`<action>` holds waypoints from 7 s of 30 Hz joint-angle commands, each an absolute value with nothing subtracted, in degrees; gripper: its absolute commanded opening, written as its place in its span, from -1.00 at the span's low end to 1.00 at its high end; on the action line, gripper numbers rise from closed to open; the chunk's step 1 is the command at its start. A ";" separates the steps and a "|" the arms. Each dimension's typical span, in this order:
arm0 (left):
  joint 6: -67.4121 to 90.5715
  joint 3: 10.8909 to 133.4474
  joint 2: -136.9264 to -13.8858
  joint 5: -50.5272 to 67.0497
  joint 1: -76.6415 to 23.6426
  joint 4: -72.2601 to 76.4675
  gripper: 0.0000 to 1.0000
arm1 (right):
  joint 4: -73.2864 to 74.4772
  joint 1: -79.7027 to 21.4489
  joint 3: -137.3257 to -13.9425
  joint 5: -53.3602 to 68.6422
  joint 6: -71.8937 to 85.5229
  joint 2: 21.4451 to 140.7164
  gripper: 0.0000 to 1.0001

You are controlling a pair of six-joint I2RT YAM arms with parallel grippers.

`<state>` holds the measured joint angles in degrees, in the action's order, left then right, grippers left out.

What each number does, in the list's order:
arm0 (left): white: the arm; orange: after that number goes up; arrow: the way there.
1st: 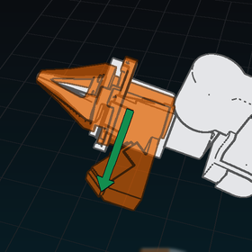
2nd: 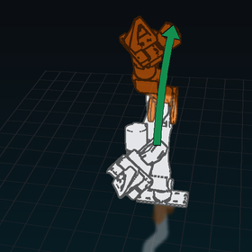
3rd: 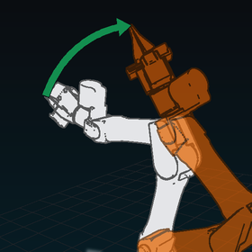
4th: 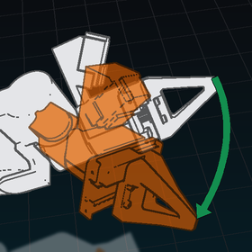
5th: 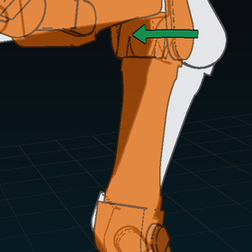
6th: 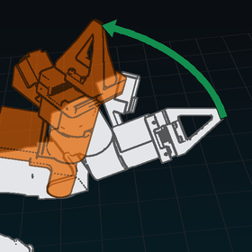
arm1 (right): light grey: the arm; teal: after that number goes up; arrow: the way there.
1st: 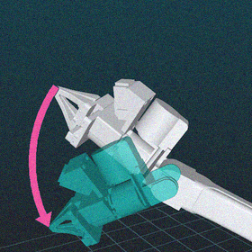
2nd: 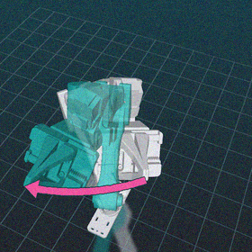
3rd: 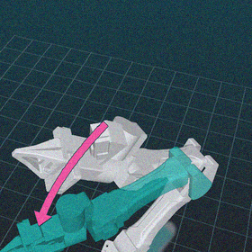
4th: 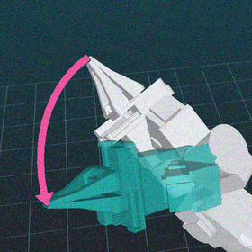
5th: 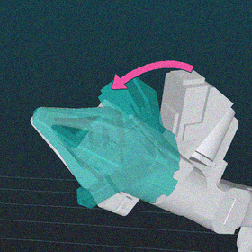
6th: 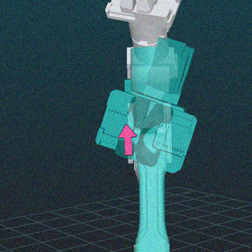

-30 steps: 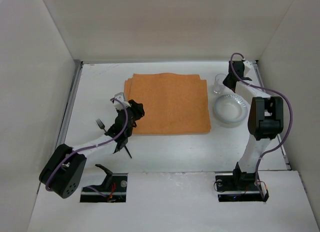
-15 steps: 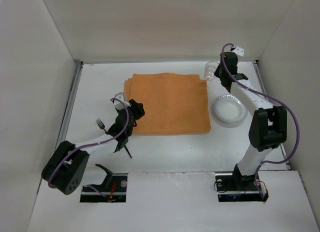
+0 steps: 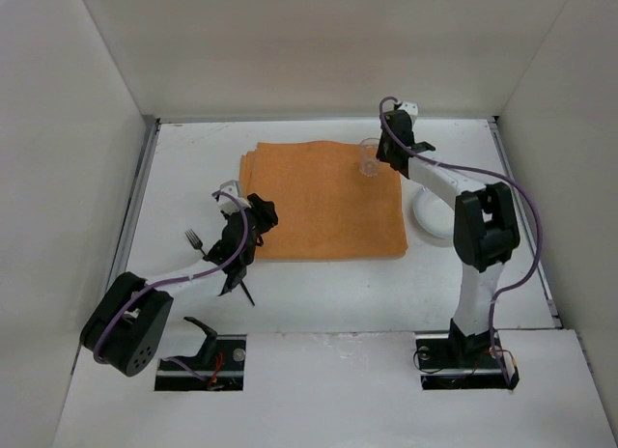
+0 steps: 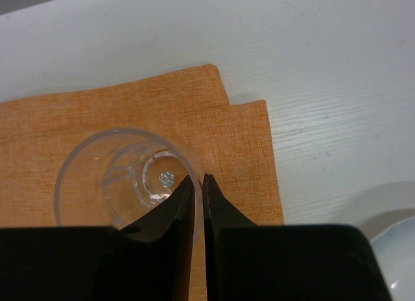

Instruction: Set the dinner table for one person

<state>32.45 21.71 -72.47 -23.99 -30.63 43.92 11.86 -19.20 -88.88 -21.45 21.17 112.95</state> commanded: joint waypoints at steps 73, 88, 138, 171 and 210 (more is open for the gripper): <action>35.59 19.34 -66.97 -24.08 -26.33 46.14 0.01 | -5.78 -20.84 -28.91 -9.93 57.65 43.22 -0.78; 38.58 16.87 -62.84 -23.64 -20.79 43.51 0.02 | -33.57 -34.84 -52.63 -4.04 59.94 90.33 -0.77; 62.14 26.63 -56.86 -32.35 -42.84 -30.33 -0.42 | -13.89 -38.27 -37.88 -18.90 34.01 68.82 -0.28; 38.96 55.52 -69.48 -38.69 -50.84 -19.21 -0.94 | -13.27 -29.40 -32.96 -19.25 36.82 59.50 -0.22; 35.68 88.59 -122.08 -24.78 -49.97 -5.45 -0.92 | -13.45 -25.53 -31.46 -18.54 39.20 60.29 -0.21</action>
<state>34.41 89.49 -122.52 -24.03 -50.43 -5.41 -11.92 -25.47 -31.00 -18.63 38.83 60.12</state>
